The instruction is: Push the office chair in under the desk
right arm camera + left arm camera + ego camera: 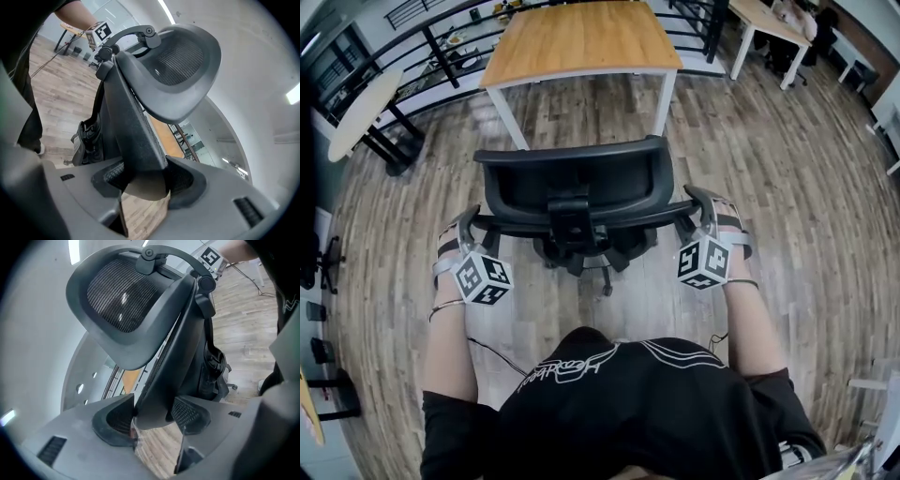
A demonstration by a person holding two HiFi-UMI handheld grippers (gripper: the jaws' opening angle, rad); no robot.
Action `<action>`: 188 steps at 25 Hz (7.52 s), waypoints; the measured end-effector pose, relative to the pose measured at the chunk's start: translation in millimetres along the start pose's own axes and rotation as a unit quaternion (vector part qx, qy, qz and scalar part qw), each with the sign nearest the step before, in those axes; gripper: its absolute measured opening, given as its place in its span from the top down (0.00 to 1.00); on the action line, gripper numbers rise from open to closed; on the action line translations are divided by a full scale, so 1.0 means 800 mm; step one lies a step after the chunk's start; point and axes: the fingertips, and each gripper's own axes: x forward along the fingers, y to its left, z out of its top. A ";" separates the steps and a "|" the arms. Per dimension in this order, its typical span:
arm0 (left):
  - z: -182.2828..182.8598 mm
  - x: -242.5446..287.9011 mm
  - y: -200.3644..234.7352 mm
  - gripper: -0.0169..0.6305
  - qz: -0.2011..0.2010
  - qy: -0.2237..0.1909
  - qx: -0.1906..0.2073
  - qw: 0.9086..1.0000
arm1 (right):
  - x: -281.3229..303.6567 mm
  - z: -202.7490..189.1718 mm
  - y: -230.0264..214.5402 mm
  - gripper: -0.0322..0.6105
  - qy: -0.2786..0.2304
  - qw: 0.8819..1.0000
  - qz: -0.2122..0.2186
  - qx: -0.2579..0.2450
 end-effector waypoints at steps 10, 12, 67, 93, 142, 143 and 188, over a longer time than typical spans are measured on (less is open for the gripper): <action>-0.007 0.052 0.037 0.61 -0.004 -0.001 0.008 1.000 | 0.050 0.021 -0.017 0.57 0.000 1.000 -0.006 0.003; -0.008 0.063 0.047 0.61 -0.003 -0.004 0.009 1.000 | 0.060 0.026 -0.022 0.57 0.002 1.000 -0.006 0.004; 0.050 0.399 0.228 0.61 0.022 0.059 -0.008 0.998 | 0.430 0.048 -0.211 0.57 -0.046 0.999 0.004 -0.007; 0.081 0.517 0.269 0.61 0.031 0.061 -0.012 0.998 | 0.546 0.035 -0.266 0.57 -0.055 0.998 -0.011 -0.003; 0.171 0.851 0.464 0.62 0.025 0.011 0.014 1.000 | 0.843 0.042 -0.444 0.57 -0.024 0.999 -0.044 0.021; 0.171 0.851 0.464 0.62 0.027 0.011 0.014 0.999 | 0.844 0.042 -0.443 0.57 -0.025 0.998 -0.045 0.020; 0.243 0.655 0.396 0.55 -0.152 -0.227 -0.300 0.914 | 0.674 0.112 -0.378 0.54 -0.127 0.946 0.067 0.292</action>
